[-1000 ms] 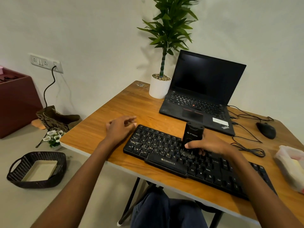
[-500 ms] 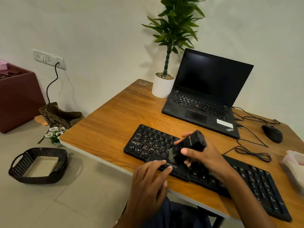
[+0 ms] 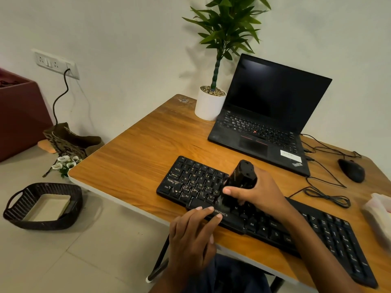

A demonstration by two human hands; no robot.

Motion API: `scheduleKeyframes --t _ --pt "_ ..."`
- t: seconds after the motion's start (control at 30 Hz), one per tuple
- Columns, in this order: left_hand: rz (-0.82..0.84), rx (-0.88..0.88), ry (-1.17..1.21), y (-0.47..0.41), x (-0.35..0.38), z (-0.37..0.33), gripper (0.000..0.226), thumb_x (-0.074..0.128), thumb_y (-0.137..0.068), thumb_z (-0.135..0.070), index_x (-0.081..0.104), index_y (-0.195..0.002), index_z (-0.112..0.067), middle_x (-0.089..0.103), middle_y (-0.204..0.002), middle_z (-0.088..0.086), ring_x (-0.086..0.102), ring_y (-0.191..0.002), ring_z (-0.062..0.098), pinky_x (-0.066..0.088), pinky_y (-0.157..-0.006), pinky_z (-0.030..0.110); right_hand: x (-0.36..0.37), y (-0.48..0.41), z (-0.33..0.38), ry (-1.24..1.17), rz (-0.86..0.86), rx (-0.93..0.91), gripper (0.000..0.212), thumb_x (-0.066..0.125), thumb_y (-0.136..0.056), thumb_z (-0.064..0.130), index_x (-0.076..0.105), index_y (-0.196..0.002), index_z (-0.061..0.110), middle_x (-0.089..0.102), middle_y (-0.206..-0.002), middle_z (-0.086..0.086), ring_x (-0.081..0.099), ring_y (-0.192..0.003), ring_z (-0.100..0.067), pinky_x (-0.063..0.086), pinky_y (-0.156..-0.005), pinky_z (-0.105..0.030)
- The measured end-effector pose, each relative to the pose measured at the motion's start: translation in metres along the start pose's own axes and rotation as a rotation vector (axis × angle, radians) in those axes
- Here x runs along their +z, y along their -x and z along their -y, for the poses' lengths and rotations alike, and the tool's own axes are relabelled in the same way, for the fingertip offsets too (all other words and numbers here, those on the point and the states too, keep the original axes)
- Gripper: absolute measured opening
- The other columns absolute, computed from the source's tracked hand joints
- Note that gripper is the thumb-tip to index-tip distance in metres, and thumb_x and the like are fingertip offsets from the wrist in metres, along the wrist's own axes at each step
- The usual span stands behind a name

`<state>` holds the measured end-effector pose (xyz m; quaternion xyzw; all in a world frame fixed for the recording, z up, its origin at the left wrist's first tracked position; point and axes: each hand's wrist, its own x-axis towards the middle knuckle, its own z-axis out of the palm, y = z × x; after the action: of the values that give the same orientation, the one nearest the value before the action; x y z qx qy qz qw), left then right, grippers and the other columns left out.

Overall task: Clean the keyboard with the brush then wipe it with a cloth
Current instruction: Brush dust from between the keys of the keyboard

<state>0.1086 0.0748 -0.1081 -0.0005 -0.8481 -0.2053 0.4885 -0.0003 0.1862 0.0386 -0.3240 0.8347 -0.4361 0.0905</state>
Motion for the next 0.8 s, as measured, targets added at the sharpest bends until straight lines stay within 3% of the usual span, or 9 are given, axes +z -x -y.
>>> scheduleKeyframes --t 0.1,0.17,0.23,0.33,0.4,0.47,0.53,0.67,0.8 --pt "-0.003 0.004 -0.01 0.0 0.0 0.001 0.04 0.043 -0.077 -0.025 0.054 -0.116 -0.027 0.051 -0.123 -0.005 0.047 -0.113 0.014 0.031 -0.084 0.03 0.005 -0.005 -0.004 0.091 -0.153 -0.038 0.062 0.075 -0.055 0.06 0.055 -0.083 0.008 0.065 -0.072 -0.01 0.063 -0.061 -0.024 0.052 -0.055 -0.039" --pt "0.002 0.008 -0.011 0.0 -0.001 0.001 0.04 0.044 -0.078 -0.025 0.054 -0.117 -0.027 0.051 -0.123 -0.004 0.047 -0.113 0.015 0.031 -0.084 0.031 0.011 -0.003 0.001 0.016 -0.102 -0.015 0.064 0.077 -0.053 0.058 0.054 -0.085 0.007 0.066 -0.073 -0.011 0.065 -0.061 -0.025 0.053 -0.055 -0.04" --pt "0.006 0.008 -0.01 0.001 0.0 0.001 0.04 0.044 -0.078 -0.025 0.054 -0.117 -0.027 0.05 -0.123 -0.004 0.047 -0.113 0.015 0.031 -0.084 0.03 0.014 -0.001 0.006 -0.023 -0.039 0.02 0.061 0.075 -0.051 0.054 0.054 -0.085 0.009 0.066 -0.074 -0.008 0.066 -0.062 -0.02 0.054 -0.054 -0.034" --pt "0.006 0.009 -0.017 0.0 0.0 0.001 0.04 0.044 -0.078 -0.026 0.054 -0.117 -0.027 0.05 -0.124 -0.005 0.047 -0.113 0.015 0.03 -0.085 0.03 0.013 -0.009 0.002 0.1 -0.195 -0.024 0.046 0.072 -0.053 0.055 0.052 -0.075 0.02 0.06 -0.068 0.004 0.058 -0.062 -0.004 0.045 -0.054 -0.016" --pt "0.007 0.012 -0.021 0.0 0.0 0.002 0.04 0.044 -0.079 -0.026 0.054 -0.118 -0.027 0.05 -0.124 -0.005 0.047 -0.114 0.015 0.03 -0.086 0.03 0.014 -0.011 0.0 0.102 -0.243 -0.029 0.042 0.075 -0.057 0.052 0.049 -0.072 0.023 0.06 -0.067 0.004 0.058 -0.06 -0.005 0.045 -0.052 -0.017" --pt "0.009 0.009 -0.016 0.001 0.0 0.001 0.041 0.044 -0.078 -0.025 0.054 -0.118 -0.027 0.05 -0.125 -0.005 0.047 -0.114 0.015 0.031 -0.086 0.031 0.018 -0.007 0.004 0.017 -0.151 0.006 0.044 0.074 -0.056 0.052 0.051 -0.076 0.021 0.063 -0.071 -0.002 0.065 -0.06 -0.017 0.051 -0.05 -0.025" --pt "0.01 0.005 -0.013 0.001 0.0 0.001 0.041 0.044 -0.078 -0.025 0.054 -0.118 -0.027 0.05 -0.124 -0.005 0.047 -0.114 0.015 0.031 -0.086 0.031 0.02 -0.004 0.006 -0.014 -0.095 0.008 0.044 0.073 -0.055 0.052 0.051 -0.078 0.021 0.063 -0.071 -0.002 0.065 -0.059 -0.017 0.052 -0.048 -0.026" --pt "0.004 0.01 -0.02 0.001 0.0 0.002 0.041 0.044 -0.078 -0.025 0.053 -0.119 -0.027 0.05 -0.124 -0.005 0.046 -0.114 0.014 0.03 -0.087 0.03 0.016 -0.012 -0.001 0.152 -0.309 -0.074 0.038 0.077 -0.062 0.045 0.047 -0.069 0.023 0.059 -0.065 0.003 0.057 -0.057 -0.007 0.044 -0.052 -0.016" --pt "-0.002 0.015 -0.022 0.002 0.001 0.003 0.041 0.044 -0.078 -0.025 0.053 -0.119 -0.027 0.05 -0.124 -0.004 0.046 -0.115 0.015 0.029 -0.088 0.03 0.02 -0.004 0.003 -0.022 -0.153 0.013 0.049 0.073 -0.056 0.052 0.053 -0.08 0.014 0.065 -0.072 -0.008 0.064 -0.058 -0.018 0.051 -0.049 -0.027"
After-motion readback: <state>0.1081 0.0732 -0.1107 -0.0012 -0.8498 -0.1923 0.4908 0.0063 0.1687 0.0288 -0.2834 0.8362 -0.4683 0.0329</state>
